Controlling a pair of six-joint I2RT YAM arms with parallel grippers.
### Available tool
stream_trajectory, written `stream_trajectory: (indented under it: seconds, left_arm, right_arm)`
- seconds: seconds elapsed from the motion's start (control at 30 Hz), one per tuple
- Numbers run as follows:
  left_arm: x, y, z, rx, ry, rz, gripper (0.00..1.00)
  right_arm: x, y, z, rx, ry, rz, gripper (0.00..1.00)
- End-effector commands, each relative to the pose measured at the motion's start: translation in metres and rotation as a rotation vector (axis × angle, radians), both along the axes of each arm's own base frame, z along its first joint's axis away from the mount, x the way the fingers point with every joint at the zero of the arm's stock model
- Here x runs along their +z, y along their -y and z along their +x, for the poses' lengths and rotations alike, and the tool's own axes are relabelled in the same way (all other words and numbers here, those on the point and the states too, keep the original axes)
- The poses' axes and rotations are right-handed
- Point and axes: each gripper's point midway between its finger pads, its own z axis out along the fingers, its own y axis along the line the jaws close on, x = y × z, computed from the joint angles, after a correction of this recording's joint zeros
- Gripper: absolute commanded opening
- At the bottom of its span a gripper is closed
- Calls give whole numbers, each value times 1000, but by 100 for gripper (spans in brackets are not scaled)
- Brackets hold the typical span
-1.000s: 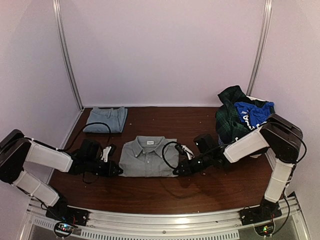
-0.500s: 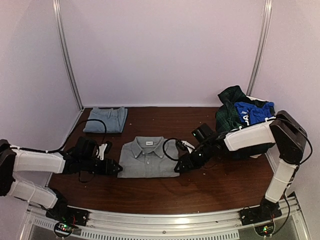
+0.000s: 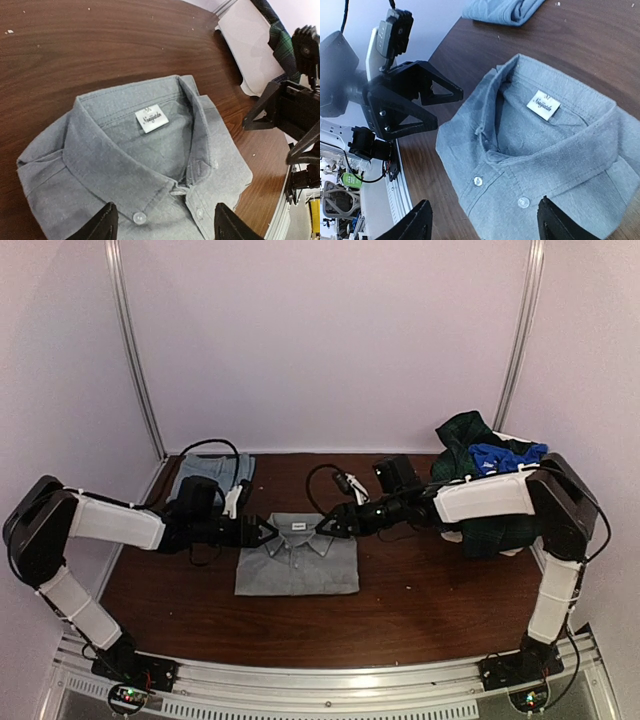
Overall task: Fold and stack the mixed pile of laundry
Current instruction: Smooth out the square-folded shirt at the center of the board.
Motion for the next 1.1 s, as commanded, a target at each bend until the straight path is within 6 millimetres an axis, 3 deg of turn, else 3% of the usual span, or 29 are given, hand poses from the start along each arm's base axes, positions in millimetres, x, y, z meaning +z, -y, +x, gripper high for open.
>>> stream_trajectory:
  seconds: [0.0,0.07,0.17,0.27,0.37,0.43,0.53,0.63,0.77,0.87,1.07]
  left_arm:
    - [2,23,26,-36,46,-92,65]
    - [-20,18,33,-4,8,-80,64]
    - [-64,-7,36,95,-82,-26,62]
    - [-83,-22,38,147,-115,35,61]
    - [-69,-29,41,158,-94,95,62]
    - [-47,-42,46,203,-54,158,66]
    - [-14,-61,49,258,-21,191,71]
    - [5,-83,46,330,-24,158,72]
    - [-7,-108,30,414,-127,141,72]
    - [-20,-120,18,453,-180,133,72]
    - [-26,-131,6,481,-209,124,72]
  right_arm:
    - [-35,-14,24,-5,-62,73,70]
    - [-60,-6,39,-37,-92,72,66]
    - [-99,15,52,-87,-133,9,62]
    - [-122,34,66,-134,-118,-86,58]
    - [-124,50,77,-151,-70,-187,56]
    - [-109,54,81,-140,-24,-234,56]
    - [-64,51,77,-131,93,-235,56]
    - [-24,35,61,-93,224,-262,56]
    - [-3,-1,25,20,349,-317,54]
    - [-1,-38,-3,121,403,-329,50]
    - [-27,-107,-60,336,422,-339,35]
